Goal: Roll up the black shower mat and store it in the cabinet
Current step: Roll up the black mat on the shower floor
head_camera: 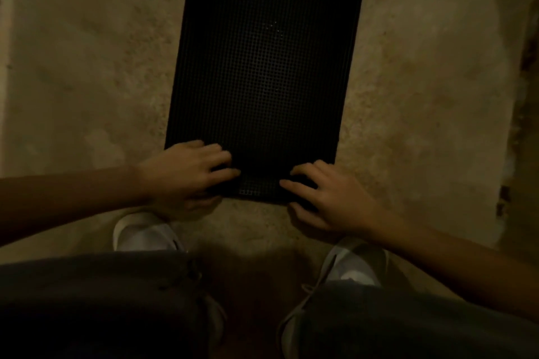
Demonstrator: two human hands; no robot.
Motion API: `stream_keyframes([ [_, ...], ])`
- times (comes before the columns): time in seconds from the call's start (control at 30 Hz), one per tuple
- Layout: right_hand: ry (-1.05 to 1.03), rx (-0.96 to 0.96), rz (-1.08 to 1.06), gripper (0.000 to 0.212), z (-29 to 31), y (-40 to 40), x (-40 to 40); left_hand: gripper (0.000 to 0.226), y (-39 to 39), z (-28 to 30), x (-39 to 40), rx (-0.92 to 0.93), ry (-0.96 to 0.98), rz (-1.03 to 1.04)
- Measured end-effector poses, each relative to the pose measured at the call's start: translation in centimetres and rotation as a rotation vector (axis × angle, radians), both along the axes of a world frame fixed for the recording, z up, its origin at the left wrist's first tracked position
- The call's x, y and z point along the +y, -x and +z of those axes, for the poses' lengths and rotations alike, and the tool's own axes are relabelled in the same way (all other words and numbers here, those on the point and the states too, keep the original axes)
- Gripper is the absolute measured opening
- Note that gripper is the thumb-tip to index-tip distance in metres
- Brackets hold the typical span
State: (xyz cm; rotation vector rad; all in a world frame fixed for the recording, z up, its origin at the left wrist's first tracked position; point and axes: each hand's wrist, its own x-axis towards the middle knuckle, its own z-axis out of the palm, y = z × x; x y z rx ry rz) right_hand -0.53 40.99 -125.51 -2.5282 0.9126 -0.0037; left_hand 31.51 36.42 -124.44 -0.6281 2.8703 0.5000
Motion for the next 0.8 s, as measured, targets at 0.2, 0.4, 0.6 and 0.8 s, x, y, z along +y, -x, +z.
stream_keyframes([
  [0.2, -0.130, -0.119, -0.104, 0.038, 0.0, 0.5, -1.7, 0.048, -0.3, 0.5, 0.3, 0.003, -0.037, 0.027],
  [0.4, -0.056, -0.143, -0.232, 0.042, -0.6, 1.2, -2.3, 0.056, 0.6, 0.5, -1.8, 0.073, -0.055, 0.219],
  [0.6, 0.265, 0.037, -0.291, 0.038, -0.3, -0.8, -0.6, 0.042, 1.9, -0.2, -2.3, 0.088, 0.157, 0.240],
  [0.8, 0.268, 0.095, -0.244, 0.043, 0.1, -0.8, -0.7, 0.058, 1.0, -0.3, -0.8, 0.019, 0.093, 0.241],
])
